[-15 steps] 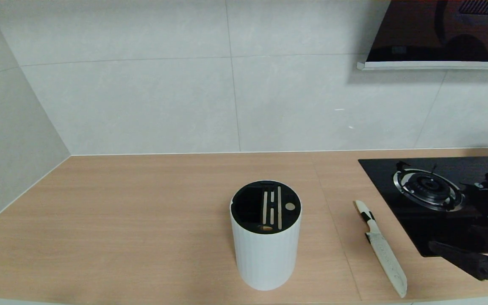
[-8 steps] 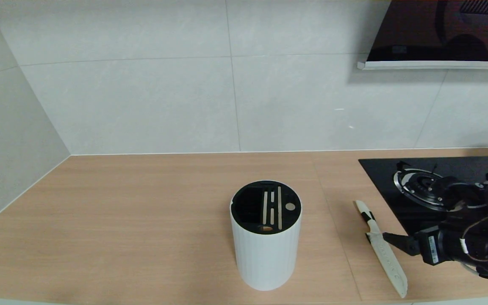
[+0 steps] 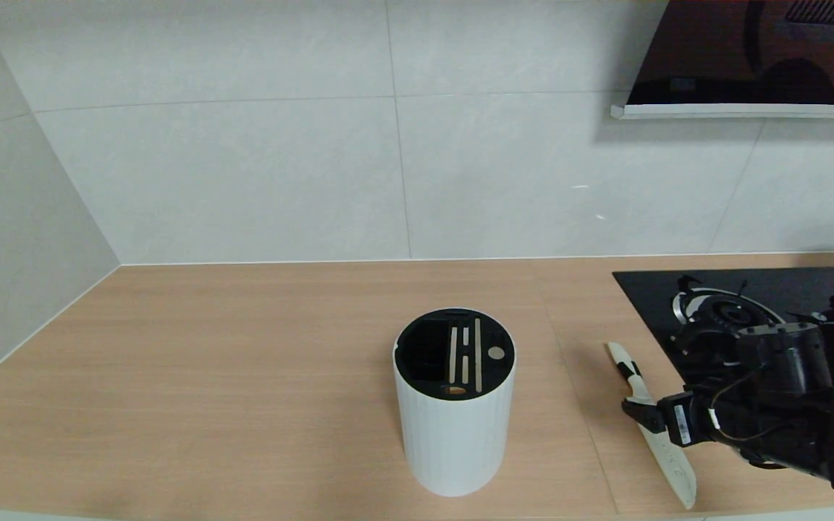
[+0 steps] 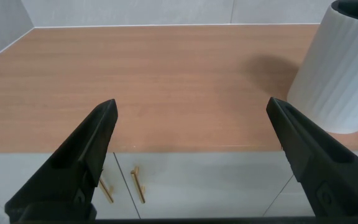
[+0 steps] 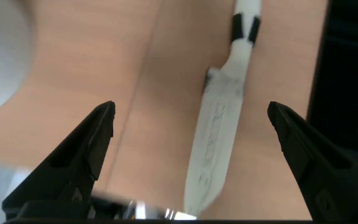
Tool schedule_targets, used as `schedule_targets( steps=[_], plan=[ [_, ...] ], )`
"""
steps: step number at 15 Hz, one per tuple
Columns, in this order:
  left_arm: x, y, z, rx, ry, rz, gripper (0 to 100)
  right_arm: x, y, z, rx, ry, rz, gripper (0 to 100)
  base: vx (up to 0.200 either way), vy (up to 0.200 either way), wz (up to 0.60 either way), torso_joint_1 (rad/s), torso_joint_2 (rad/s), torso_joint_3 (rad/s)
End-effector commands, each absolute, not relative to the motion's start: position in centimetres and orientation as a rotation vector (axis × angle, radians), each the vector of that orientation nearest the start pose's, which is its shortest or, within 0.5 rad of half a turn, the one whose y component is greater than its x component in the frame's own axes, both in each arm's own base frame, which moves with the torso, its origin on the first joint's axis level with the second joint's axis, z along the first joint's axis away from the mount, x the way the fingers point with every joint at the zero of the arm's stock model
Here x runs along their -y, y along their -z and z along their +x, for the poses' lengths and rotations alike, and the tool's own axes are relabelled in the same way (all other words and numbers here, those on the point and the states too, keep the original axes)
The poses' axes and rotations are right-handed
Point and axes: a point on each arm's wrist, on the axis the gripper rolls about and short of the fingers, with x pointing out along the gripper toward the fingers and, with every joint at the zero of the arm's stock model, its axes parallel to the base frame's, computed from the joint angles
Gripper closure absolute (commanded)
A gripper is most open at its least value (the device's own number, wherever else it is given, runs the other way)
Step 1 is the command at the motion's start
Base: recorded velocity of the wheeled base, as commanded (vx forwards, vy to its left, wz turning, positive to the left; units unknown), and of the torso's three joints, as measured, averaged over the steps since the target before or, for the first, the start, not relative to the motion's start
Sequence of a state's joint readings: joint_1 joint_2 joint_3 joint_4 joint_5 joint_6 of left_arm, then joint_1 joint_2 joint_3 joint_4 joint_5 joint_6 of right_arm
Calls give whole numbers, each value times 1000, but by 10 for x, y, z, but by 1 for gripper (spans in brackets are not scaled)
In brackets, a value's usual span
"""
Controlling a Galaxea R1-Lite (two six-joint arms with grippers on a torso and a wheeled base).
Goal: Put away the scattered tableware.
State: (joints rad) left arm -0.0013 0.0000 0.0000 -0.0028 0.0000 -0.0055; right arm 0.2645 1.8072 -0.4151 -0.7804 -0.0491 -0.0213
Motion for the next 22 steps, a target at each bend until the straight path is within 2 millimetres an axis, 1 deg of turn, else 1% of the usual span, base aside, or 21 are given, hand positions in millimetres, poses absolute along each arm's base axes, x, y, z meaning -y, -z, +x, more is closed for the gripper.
schedule_targets(
  steps=[1, 2, 4, 6, 8, 12, 22],
  plan=[
    [0, -76, -23, 2, 2, -6, 0, -68, -47, 262, -659, -193, -129, 0, 0, 0, 0, 0, 0, 0],
    [0, -76, -23, 2, 2, -6, 0, -69, -38, 269, -636, -188, -124, 0, 0, 0, 0, 0, 0, 0],
    [0, -76, -23, 3, 2, -6, 0, -69, -31, 274, -622, -153, -127, 0, 0, 0, 0, 0, 0, 0],
    [0, -76, -23, 2, 2, -6, 0, -66, -25, 279, -612, -113, -130, 0, 0, 0, 0, 0, 0, 0],
    [0, -76, -23, 3, 2, -6, 0, -62, -16, 285, -602, -94, -124, 0, 0, 0, 0, 0, 0, 0],
    [0, -76, -23, 2, 2, -6, 0, -59, -5, 292, -596, -72, -121, 0, 0, 0, 0, 0, 0, 0],
    [0, -76, -23, 2, 2, -6, 0, -56, 2, 294, -618, -63, -121, 0, 0, 0, 0, 0, 0, 0]
  ],
)
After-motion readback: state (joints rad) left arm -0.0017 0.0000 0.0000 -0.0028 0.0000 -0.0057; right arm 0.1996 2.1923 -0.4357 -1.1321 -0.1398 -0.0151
